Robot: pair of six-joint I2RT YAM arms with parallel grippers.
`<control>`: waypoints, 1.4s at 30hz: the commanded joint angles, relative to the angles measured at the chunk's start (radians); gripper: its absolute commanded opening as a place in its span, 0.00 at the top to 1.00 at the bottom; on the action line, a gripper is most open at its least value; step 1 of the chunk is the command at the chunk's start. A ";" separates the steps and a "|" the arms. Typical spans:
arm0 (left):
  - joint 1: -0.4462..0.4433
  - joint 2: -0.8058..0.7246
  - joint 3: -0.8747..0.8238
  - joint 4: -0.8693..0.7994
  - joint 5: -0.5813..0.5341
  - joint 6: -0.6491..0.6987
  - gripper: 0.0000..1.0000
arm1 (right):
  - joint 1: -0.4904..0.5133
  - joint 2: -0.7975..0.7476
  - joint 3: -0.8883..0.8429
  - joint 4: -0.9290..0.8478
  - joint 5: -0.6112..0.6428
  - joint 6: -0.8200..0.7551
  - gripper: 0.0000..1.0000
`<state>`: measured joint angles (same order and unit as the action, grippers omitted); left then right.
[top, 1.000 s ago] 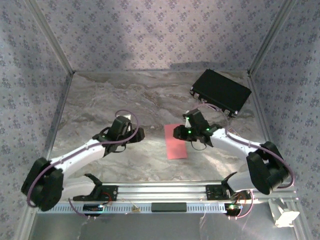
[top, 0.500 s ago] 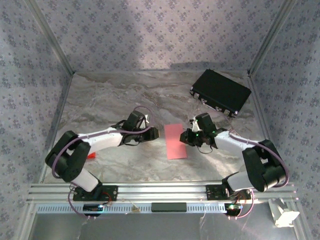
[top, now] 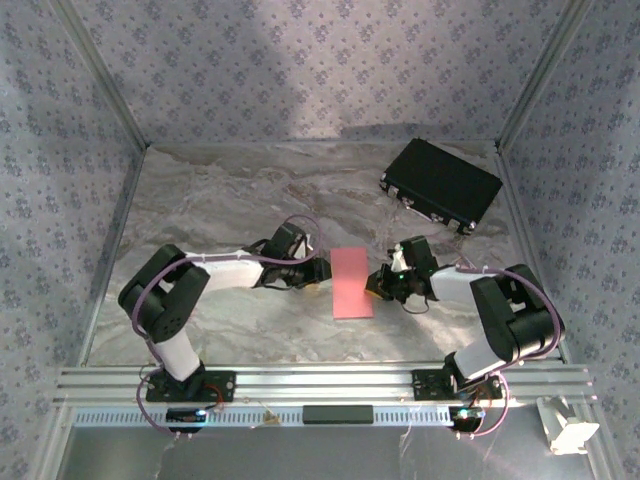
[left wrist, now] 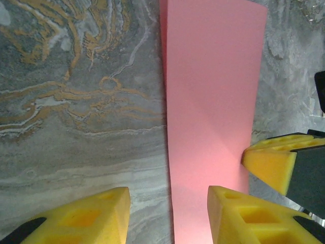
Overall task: Fold a paper plane with a square sheet of paper (pick it up from the middle)
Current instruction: Third fold the triangle at the center of the table.
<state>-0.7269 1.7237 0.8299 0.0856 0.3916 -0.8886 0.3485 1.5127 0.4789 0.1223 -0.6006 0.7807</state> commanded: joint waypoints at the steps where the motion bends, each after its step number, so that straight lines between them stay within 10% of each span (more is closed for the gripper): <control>1: -0.008 0.023 0.034 0.042 0.043 -0.023 0.57 | 0.001 0.021 -0.055 0.001 0.034 0.060 0.89; 42: -0.034 0.040 0.039 0.021 -0.014 -0.031 0.69 | 0.012 0.007 -0.061 0.001 0.065 0.074 0.90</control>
<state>-0.7589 1.8114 0.8566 0.1791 0.4351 -0.9554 0.3492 1.5032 0.4492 0.1837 -0.5953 0.8467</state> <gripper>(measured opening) 0.303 0.105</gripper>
